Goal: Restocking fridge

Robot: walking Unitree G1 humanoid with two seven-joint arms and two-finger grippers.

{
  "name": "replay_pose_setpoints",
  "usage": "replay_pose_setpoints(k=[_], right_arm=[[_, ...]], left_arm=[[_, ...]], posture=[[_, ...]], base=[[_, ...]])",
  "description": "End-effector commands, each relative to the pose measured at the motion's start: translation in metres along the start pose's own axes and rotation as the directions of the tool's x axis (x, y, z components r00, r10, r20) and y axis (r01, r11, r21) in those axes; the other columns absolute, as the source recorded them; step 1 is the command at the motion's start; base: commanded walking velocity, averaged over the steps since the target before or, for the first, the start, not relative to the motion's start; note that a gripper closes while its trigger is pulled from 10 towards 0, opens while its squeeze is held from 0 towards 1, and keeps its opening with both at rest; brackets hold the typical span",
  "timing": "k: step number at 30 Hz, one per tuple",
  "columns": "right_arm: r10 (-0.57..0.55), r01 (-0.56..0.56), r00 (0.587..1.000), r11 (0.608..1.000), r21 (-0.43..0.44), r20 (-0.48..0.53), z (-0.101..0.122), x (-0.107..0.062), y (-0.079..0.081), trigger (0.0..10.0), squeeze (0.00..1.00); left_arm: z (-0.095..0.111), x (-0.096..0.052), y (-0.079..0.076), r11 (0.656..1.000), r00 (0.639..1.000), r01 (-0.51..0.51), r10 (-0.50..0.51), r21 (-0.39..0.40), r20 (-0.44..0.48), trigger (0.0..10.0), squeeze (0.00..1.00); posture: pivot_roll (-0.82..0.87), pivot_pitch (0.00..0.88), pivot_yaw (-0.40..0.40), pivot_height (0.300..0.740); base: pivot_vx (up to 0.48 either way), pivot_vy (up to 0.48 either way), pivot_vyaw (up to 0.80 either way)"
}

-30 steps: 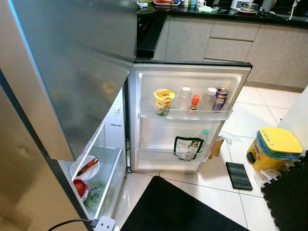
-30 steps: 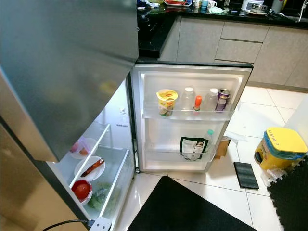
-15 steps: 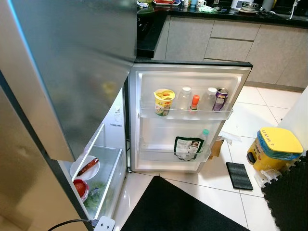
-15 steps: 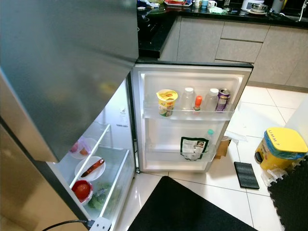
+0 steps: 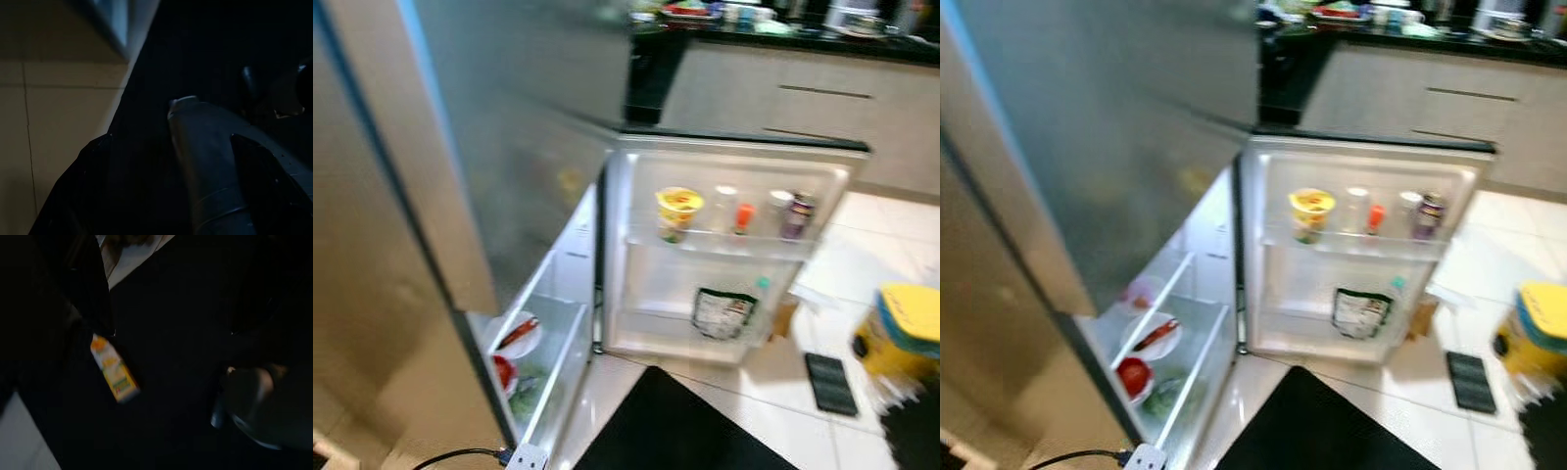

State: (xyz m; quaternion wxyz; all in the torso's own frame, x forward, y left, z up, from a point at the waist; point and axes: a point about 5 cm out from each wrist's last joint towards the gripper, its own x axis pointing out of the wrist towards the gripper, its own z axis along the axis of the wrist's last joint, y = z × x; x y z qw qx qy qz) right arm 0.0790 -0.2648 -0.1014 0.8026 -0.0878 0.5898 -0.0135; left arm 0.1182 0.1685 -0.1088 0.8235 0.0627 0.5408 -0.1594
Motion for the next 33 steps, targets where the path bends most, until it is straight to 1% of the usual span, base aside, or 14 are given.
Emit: replay_pose_setpoints(k=[1,12,17,25,28,33], right_arm=[[0.001,-0.001,1.0,1.0,0.015,-0.001,-0.001,-0.001,-0.002,10.0,0.0],[0.005,-0.005,1.0,1.0,0.03,-0.012,-0.007,-0.003,-0.008,10.0,0.0],[0.0,0.0,1.0,1.0,0.029,-0.013,-0.007,-0.003,-0.01,10.0,0.0],[-0.021,0.022,1.0,0.999,0.034,-0.018,-0.009,-0.003,-0.01,10.0,0.0],[-0.011,0.012,1.0,0.999,0.032,-0.017,-0.008,-0.002,-0.003,10.0,0.0],[-0.005,0.005,1.0,1.0,0.029,-0.013,-0.005,0.0,0.001,10.0,0.0]], left_arm=[[-0.02,-0.004,0.001,1.0,0.997,0.004,-0.003,0.004,-0.081,10.0,0.0],[-0.022,-0.004,0.001,1.0,0.997,0.007,-0.007,0.0,-0.083,10.0,0.0],[-0.021,-0.004,0.0,1.0,0.997,0.008,-0.009,-0.013,-0.072,10.0,0.0],[-0.02,-0.004,0.001,1.0,0.997,0.007,-0.008,-0.017,-0.071,10.0,0.0],[-0.021,-0.004,0.001,1.0,0.997,0.01,-0.01,-0.004,-0.081,10.0,0.0],[-0.022,-0.004,0.001,1.0,0.996,0.014,-0.014,0.003,-0.088,10.0,0.0]], posture=[[0.04,0.0,-0.029,0.74],[0.04,0.0,-0.03,0.74],[0.04,0.0,-0.03,0.74],[0.04,0.0,-0.026,0.74],[0.04,0.0,-0.028,0.74],[0.04,0.0,-0.027,0.74]], base=[[0.0,0.0,0.77],[0.0,0.0,0.77],[0.0,0.0,0.77],[0.0,0.0,0.0],[0.0,0.0,0.0],[-0.218,0.0,0.0]])
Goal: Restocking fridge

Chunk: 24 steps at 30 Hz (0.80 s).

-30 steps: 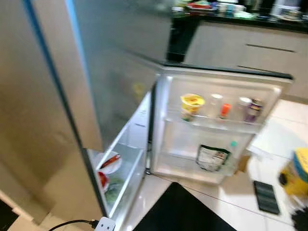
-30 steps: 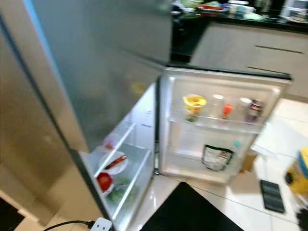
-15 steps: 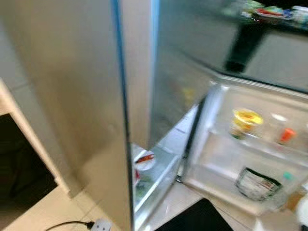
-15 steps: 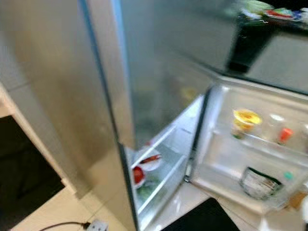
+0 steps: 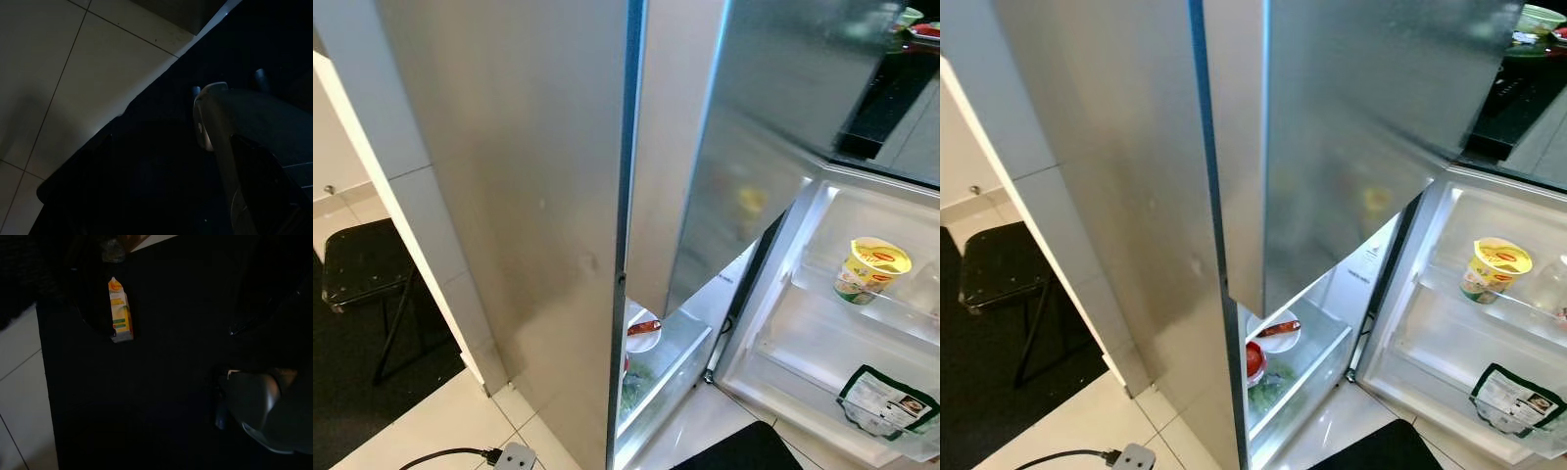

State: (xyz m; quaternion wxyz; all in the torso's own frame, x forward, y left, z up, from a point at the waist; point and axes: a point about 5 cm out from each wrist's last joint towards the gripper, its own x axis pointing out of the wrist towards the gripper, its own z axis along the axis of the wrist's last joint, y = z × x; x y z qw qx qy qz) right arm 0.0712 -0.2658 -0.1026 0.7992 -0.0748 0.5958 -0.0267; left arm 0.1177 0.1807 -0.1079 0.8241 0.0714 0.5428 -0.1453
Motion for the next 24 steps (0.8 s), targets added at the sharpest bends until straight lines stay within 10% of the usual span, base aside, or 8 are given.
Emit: replay_pose_setpoints(k=[1,24], right_arm=[[0.0,0.0,1.0,1.0,-0.008,0.004,0.003,0.001,0.001,10.0,0.0],[-0.013,0.013,1.0,0.999,-0.031,-0.009,0.0,-0.002,-0.013,10.0,0.0]], left_arm=[[-0.019,-0.001,-0.01,0.999,0.995,0.046,-0.045,0.01,-0.085,10.0,0.0],[-0.021,-0.001,-0.012,0.999,0.995,0.046,-0.044,0.025,-0.093,10.0,0.0]], posture=[[0.04,0.0,-0.027,0.74],[0.04,0.0,-0.026,0.74]], base=[[-0.326,0.0,0.0],[-0.357,0.0,0.0]])
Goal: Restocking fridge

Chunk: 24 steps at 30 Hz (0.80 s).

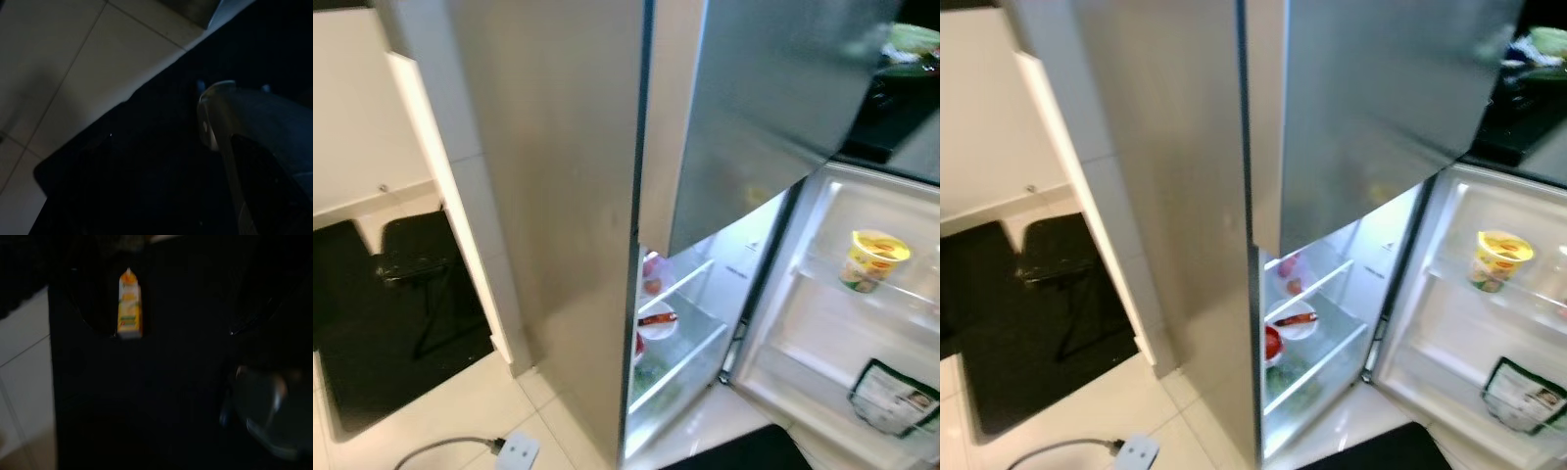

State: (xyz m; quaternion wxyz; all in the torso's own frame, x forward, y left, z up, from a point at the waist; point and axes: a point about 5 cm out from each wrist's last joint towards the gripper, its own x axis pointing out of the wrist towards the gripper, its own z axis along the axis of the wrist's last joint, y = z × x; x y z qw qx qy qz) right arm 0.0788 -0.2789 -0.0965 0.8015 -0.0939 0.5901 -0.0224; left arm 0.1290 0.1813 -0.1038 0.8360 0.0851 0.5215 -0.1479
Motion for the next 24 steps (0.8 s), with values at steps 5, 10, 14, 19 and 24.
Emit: replay_pose_setpoints(k=[5,10,14,19,24], right_arm=[[0.015,-0.015,1.0,1.0,-0.001,-0.02,-0.003,0.002,0.014,10.0,0.0],[0.02,-0.02,1.0,1.0,-0.003,-0.019,-0.003,0.003,0.019,10.0,0.0],[0.02,-0.02,1.0,1.0,-0.005,-0.019,-0.002,0.003,0.021,10.0,0.0],[0.016,-0.016,1.0,1.0,-0.006,-0.02,-0.002,0.003,0.018,10.0,0.0],[0.004,-0.004,1.0,1.0,-0.006,-0.023,-0.003,0.001,0.007,10.0,0.0]], left_arm=[[-0.033,-0.003,-0.018,0.998,0.988,0.064,-0.065,-0.009,-0.137,10.0,0.0],[-0.033,-0.003,-0.018,0.998,0.989,0.065,-0.065,-0.008,-0.136,10.0,0.0],[-0.033,-0.003,-0.019,0.998,0.989,0.066,-0.067,-0.008,-0.135,10.0,0.0],[-0.033,-0.003,-0.019,0.998,0.988,0.068,-0.068,-0.007,-0.135,10.0,0.0],[-0.033,-0.003,-0.019,0.998,0.988,0.07,-0.07,-0.007,-0.136,10.0,0.0]], posture=[[0.04,0.0,-0.026,0.74],[0.04,0.0,-0.026,0.74],[0.04,0.0,-0.026,0.74],[0.04,0.0,-0.026,0.74],[0.04,0.0,-0.026,0.74]], base=[[-0.362,0.0,0.0],[-0.361,0.0,0.0],[-0.364,0.0,0.0],[-0.364,0.0,0.0],[-0.362,0.0,0.0]])
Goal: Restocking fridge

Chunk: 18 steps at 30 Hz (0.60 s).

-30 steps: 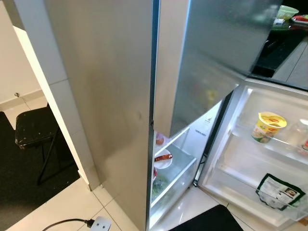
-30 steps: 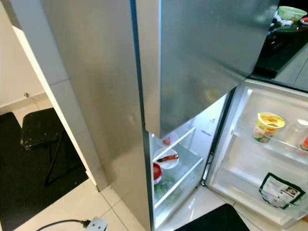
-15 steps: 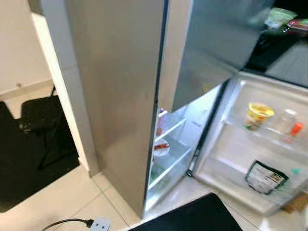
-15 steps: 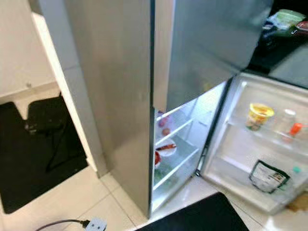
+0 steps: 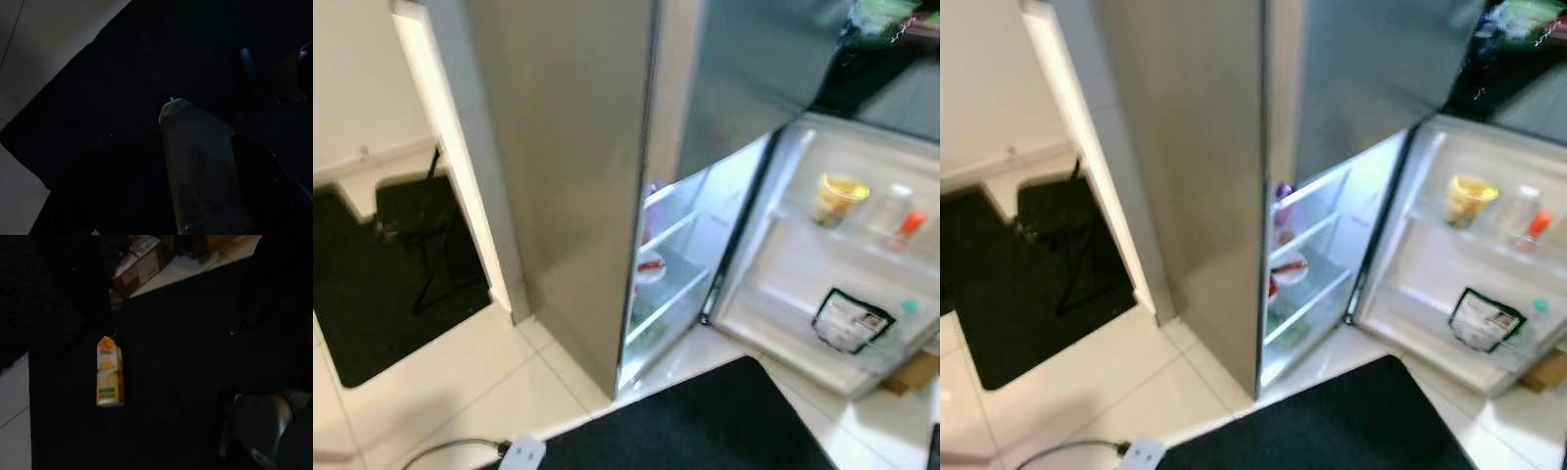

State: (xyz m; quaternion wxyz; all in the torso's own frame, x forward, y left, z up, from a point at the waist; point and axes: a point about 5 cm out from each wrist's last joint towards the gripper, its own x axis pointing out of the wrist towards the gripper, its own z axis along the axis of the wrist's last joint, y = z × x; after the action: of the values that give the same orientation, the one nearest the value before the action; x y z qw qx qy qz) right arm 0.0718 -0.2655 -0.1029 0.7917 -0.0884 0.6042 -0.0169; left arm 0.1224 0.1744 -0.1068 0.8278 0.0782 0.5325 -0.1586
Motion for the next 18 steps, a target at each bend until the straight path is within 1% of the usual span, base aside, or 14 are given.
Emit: replay_pose_setpoints(k=[1,6,11,14,18], right_arm=[[-0.016,0.016,1.0,1.0,-0.006,0.01,0.003,-0.001,-0.01,10.0,0.0],[-0.022,0.023,1.0,1.0,-0.007,0.008,0.002,-0.003,-0.015,10.0,0.0],[-0.023,0.023,1.0,1.0,-0.005,0.008,0.001,-0.003,-0.016,10.0,0.0],[-0.019,0.019,1.0,1.0,-0.004,0.009,0.002,-0.002,-0.012,10.0,0.0],[-0.006,0.006,1.0,1.0,-0.001,0.017,0.006,0.0,-0.001,10.0,0.0]], left_arm=[[-0.028,-0.003,-0.011,0.999,0.993,0.041,-0.041,-0.003,-0.114,10.0,0.0],[-0.028,-0.003,-0.011,0.999,0.993,0.043,-0.043,-0.003,-0.112,10.0,0.0],[-0.027,-0.003,-0.011,0.999,0.993,0.045,-0.045,-0.003,-0.111,10.0,0.0],[-0.027,-0.003,-0.011,0.999,0.993,0.046,-0.046,-0.003,-0.11,10.0,0.0],[-0.026,-0.003,-0.011,0.999,0.993,0.048,-0.048,-0.004,-0.109,10.0,0.0]], posture=[[0.04,0.0,-0.026,0.74],[0.04,0.0,-0.026,0.74],[0.04,0.0,-0.026,0.74],[0.04,0.0,-0.027,0.74],[0.04,0.0,-0.027,0.74]], base=[[-0.364,0.0,0.0],[-0.364,0.0,0.0],[-0.362,0.0,0.0],[-0.364,0.0,0.0],[-0.364,0.0,0.0]])
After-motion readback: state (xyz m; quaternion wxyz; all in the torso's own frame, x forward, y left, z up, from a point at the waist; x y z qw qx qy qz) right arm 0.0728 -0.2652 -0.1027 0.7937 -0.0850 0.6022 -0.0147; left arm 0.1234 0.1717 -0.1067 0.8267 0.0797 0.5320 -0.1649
